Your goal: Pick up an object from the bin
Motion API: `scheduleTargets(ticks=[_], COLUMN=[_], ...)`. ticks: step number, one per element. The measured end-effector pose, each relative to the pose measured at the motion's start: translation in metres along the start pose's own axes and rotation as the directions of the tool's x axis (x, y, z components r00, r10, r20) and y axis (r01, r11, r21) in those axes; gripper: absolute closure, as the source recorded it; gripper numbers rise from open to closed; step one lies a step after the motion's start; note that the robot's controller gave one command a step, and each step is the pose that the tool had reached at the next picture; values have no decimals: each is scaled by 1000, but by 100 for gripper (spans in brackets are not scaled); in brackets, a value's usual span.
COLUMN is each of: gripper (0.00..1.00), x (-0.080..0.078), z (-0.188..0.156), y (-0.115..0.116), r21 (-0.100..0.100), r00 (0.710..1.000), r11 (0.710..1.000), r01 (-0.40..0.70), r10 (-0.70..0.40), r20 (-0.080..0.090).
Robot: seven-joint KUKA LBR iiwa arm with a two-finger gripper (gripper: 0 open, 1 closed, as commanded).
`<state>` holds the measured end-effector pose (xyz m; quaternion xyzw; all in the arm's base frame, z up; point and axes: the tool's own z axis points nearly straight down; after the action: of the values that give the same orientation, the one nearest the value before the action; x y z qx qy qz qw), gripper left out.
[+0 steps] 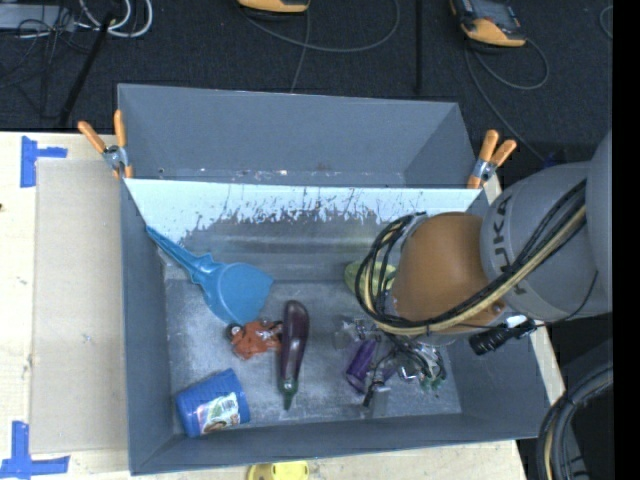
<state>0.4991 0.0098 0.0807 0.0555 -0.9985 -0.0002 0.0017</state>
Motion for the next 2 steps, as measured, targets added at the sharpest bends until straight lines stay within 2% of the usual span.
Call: scheduleTargets(ticks=[1, 2], gripper=[0, 100], x=[-2, -21], z=[-1, 11], y=[-41, -57], r21=[-1, 0], r00=[991, 996], r11=[991, 996], r01=[134, -88], r10=[-134, 88], r20=[3, 3])
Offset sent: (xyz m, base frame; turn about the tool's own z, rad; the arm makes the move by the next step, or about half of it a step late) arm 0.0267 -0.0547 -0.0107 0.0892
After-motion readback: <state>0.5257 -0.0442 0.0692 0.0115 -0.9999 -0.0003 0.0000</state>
